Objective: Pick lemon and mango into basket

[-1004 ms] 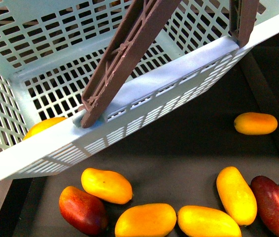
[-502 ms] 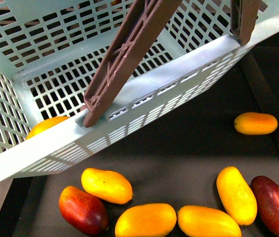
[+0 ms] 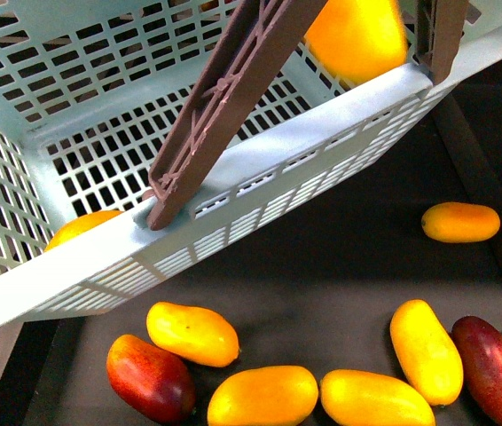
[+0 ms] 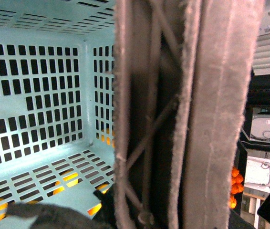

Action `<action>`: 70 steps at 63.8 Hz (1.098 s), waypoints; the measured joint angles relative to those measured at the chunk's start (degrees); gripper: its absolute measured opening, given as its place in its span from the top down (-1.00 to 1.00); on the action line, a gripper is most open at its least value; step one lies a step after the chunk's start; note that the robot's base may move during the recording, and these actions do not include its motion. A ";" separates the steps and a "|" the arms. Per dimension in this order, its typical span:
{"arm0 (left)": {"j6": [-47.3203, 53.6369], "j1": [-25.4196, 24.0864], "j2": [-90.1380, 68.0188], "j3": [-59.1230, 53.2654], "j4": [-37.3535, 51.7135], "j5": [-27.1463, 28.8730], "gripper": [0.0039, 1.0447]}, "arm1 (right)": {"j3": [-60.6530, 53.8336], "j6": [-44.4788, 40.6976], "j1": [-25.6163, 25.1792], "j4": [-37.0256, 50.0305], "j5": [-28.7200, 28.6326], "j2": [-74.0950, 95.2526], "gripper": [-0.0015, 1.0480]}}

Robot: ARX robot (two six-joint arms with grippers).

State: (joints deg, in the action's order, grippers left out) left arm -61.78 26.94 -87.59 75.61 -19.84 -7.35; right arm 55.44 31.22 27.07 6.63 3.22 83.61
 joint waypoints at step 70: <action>0.33 0.04 -0.39 -0.02 -0.02 0.26 0.74 | -46.69 -30.88 -21.66 30.51 1.86 -37.29 0.96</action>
State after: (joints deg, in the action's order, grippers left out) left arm -61.45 26.98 -87.99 75.59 -19.86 -7.09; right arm 8.75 0.34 5.41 37.15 5.08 46.33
